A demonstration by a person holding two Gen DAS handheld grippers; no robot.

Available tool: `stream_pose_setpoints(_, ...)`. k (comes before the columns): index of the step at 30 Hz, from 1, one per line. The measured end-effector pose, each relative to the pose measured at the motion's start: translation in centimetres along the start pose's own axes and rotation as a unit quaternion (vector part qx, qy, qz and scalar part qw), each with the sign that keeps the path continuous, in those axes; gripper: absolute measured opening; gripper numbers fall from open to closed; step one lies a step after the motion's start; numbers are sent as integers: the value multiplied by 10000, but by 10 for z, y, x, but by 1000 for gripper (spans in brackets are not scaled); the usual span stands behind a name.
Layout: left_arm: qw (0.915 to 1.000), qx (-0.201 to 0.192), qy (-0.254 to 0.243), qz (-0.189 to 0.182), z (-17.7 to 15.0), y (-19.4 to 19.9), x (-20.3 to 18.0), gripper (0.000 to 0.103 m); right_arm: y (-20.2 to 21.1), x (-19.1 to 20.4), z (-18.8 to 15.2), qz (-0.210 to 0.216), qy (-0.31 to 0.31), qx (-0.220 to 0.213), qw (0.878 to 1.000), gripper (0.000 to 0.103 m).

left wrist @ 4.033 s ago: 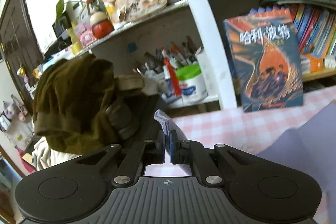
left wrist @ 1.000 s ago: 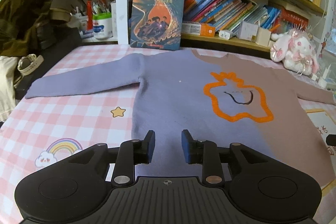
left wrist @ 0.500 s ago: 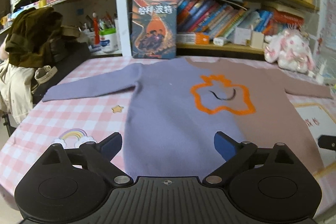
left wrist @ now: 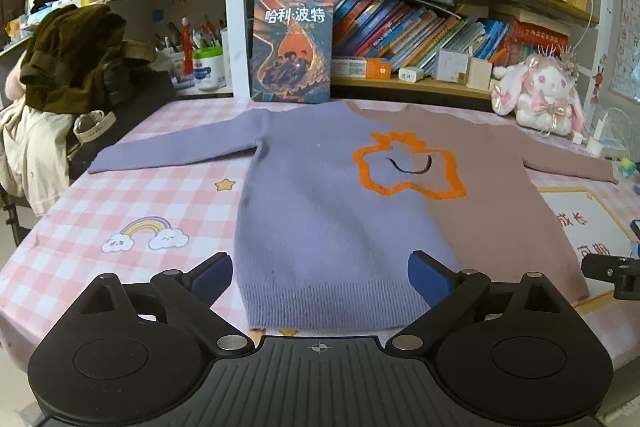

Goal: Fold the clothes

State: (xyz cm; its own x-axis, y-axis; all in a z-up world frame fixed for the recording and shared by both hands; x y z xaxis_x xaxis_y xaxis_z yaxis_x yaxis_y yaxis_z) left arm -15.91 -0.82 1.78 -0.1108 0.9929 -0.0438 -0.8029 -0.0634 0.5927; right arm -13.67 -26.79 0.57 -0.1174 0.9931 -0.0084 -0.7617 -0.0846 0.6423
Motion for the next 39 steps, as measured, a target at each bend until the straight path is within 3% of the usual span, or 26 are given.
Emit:
stream_pose_setpoints(14, 9997, 69, -170, -183, 3, -11, 23, 97, 0, 20, 3, -205, -131, -14, 9997, 103)
stream_pose_setpoints(29, 9926, 174, -649, -1013, 34, -54, 91, 97, -7, 99, 10, -891, -639, 44, 9940, 103)
stream_pose_setpoints(39, 9883, 208, -747, -1312, 45, -76, 129, 97, -14, 143, 12, -1206, -856, 81, 9890, 103)
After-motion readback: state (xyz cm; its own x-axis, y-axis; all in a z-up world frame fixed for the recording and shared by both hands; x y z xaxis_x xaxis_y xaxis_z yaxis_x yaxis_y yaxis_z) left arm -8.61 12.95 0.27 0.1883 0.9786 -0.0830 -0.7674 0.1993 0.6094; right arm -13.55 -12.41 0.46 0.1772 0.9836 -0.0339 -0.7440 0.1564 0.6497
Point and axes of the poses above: each gripper's, at about its wrist camera, not at the fingertips, and y roughly against the way its jaws point, x to its left, z to its top, the point moved 1 cm from there along -y, roughly the way its jaws point, and after that the axes turned 2 degrees about y, right-handed, at the moved point
